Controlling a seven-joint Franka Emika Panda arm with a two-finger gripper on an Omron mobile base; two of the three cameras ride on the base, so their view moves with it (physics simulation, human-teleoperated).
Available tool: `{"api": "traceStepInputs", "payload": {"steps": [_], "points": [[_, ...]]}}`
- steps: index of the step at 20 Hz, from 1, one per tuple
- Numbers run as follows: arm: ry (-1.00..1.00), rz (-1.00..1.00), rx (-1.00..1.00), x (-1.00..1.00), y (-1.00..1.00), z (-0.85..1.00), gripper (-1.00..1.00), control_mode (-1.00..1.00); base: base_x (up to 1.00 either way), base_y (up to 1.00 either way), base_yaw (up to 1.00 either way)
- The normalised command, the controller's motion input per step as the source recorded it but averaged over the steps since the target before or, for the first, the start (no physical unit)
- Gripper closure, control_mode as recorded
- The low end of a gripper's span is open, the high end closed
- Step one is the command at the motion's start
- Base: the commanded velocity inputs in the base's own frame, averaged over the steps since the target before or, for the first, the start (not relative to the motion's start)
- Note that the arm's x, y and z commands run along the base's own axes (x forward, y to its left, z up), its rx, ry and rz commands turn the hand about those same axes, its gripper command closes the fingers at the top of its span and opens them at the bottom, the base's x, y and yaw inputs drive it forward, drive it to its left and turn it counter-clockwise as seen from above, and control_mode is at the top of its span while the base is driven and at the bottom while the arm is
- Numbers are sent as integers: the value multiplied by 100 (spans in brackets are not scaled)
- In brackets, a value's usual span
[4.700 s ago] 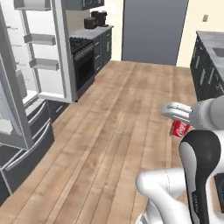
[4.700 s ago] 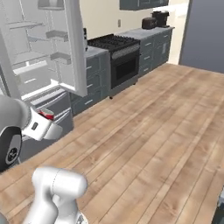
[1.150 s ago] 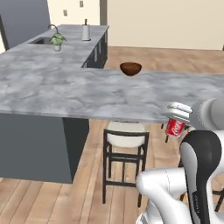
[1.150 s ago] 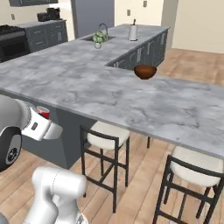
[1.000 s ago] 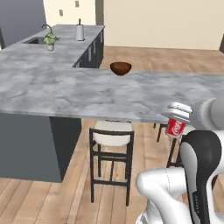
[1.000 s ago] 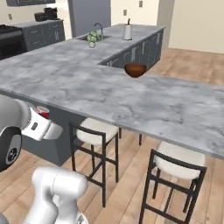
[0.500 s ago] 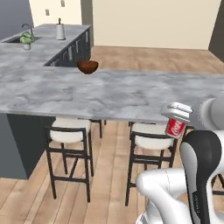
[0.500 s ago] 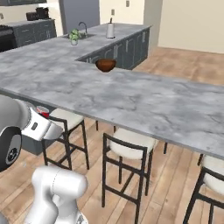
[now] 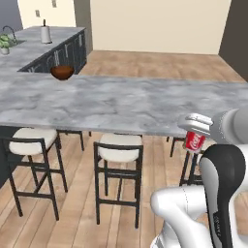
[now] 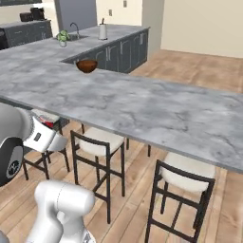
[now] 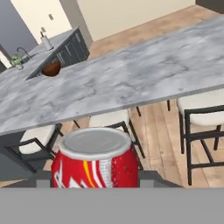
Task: Open the fridge, grab two sodas, and place both sodas inside the bowl with ice on the dining counter.
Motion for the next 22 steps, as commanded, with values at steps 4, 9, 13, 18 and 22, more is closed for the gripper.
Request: {"api": "traceStepInputs", "payload": {"steps": [4, 9, 13, 18, 22], "points": [[0, 0, 0, 0, 0, 0, 100, 100, 0, -100, 0], [0, 0, 0, 0, 0, 0, 100, 100, 0, -100, 0], [0, 0, 0, 0, 0, 0, 100, 100, 0, -100, 0], [0, 0, 0, 0, 0, 0, 100, 100, 0, -100, 0], [0, 0, 0, 0, 0, 0, 100, 100, 1, -100, 0]]}}
